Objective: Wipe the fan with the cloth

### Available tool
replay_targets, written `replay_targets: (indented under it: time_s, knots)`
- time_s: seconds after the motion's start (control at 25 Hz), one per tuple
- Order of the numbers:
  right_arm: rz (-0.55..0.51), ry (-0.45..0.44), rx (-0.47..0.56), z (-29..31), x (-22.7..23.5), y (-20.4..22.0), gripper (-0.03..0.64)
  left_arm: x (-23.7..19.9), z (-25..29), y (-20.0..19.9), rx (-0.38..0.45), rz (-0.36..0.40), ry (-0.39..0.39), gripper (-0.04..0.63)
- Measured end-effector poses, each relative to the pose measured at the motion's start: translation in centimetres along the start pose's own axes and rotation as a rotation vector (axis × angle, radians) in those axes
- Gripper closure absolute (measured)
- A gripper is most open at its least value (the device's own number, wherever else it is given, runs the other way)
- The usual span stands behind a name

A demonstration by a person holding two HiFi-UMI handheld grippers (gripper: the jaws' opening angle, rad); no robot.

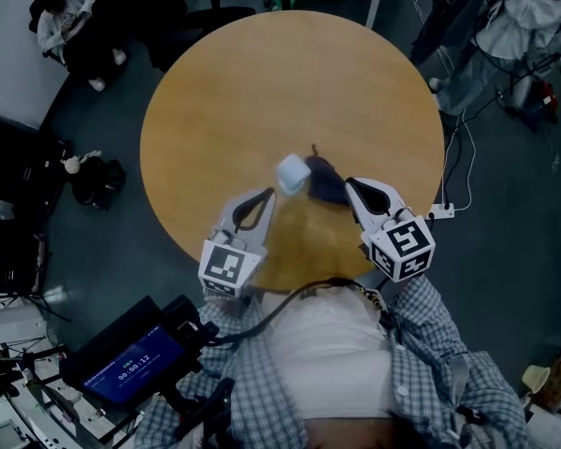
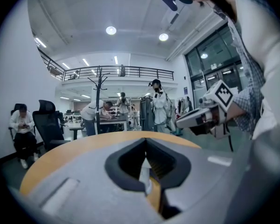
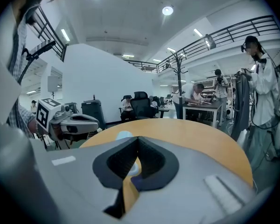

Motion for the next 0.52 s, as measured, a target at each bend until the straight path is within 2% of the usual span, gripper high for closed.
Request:
replay_targets:
  time_s: [0.52]
  knots:
    - [-0.003,-0.003,-0.017,-0.03,0.21,0.10,0.614,0.08,0.18,0.07,-0.015,0.009,0.002,0.595]
Point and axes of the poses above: the fingertips, and each gripper's own axes: z forward along the fingers, x to its right, y out of its underside, the point moved 7 cm from there along -z, backward along the fingers, and after that the axes turned 5 degrees about -z, right-handed, at the moved point
